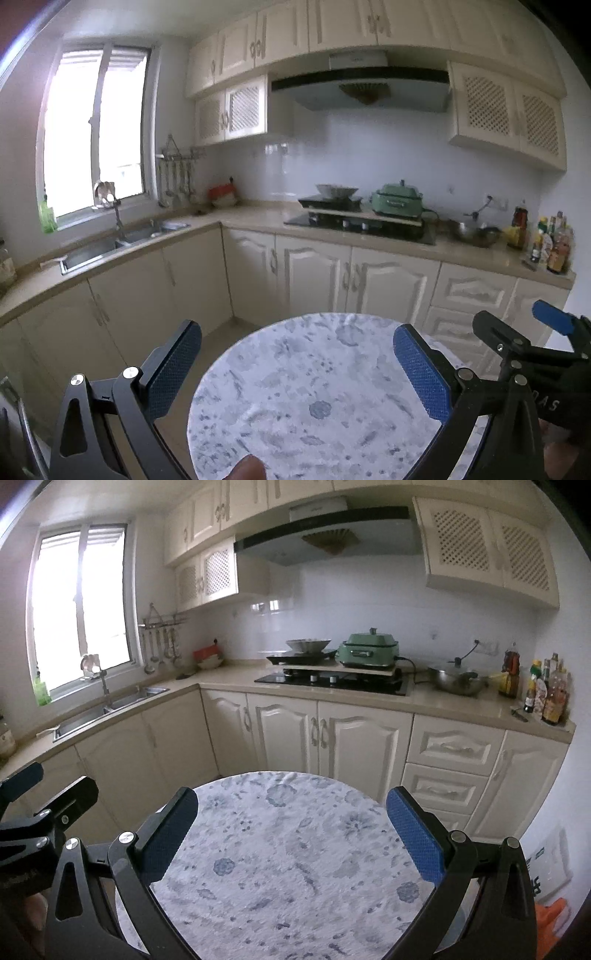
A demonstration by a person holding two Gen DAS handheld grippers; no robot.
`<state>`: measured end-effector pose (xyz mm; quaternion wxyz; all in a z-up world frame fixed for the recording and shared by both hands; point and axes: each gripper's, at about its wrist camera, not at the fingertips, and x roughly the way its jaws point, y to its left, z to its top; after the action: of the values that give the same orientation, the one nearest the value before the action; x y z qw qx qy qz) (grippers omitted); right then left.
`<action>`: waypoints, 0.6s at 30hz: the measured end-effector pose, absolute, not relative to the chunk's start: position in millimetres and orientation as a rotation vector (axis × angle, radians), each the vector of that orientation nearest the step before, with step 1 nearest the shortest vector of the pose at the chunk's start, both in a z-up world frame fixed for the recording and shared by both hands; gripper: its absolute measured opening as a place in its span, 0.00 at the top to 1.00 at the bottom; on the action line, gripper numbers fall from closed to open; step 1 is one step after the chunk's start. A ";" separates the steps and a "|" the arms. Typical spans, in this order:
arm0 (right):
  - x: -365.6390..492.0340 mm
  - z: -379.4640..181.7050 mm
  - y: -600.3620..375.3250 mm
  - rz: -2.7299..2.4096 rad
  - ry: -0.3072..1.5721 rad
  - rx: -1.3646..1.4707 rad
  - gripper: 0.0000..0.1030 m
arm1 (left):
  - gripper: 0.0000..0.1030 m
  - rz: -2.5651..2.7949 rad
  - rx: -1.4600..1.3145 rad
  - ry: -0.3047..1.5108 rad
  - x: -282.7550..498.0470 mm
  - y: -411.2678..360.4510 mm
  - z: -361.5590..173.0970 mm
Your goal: Collect trash
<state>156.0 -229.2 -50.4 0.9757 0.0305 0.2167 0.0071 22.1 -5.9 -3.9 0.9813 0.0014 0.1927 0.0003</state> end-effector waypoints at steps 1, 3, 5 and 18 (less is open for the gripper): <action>155.9 -50.6 -230.0 0.014 0.439 0.062 0.00 | 0.01 -0.007 0.005 0.384 26.8 -1.5 -4.3; 154.7 -50.9 -230.1 0.012 0.439 0.063 0.00 | 0.01 -0.024 0.002 0.386 28.8 -2.3 -4.8; 153.6 -50.3 -230.0 0.012 0.438 0.062 0.00 | 0.01 -0.032 -0.002 0.391 30.8 -1.4 -8.7; 153.6 -50.6 -231.0 0.020 0.441 0.070 0.00 | 0.01 -0.046 -0.050 0.383 36.3 3.1 -8.6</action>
<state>153.6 -231.0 -50.6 0.9751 0.0346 0.2188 0.0098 36.3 3.1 -8.6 0.9811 -0.0250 0.1904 -0.0230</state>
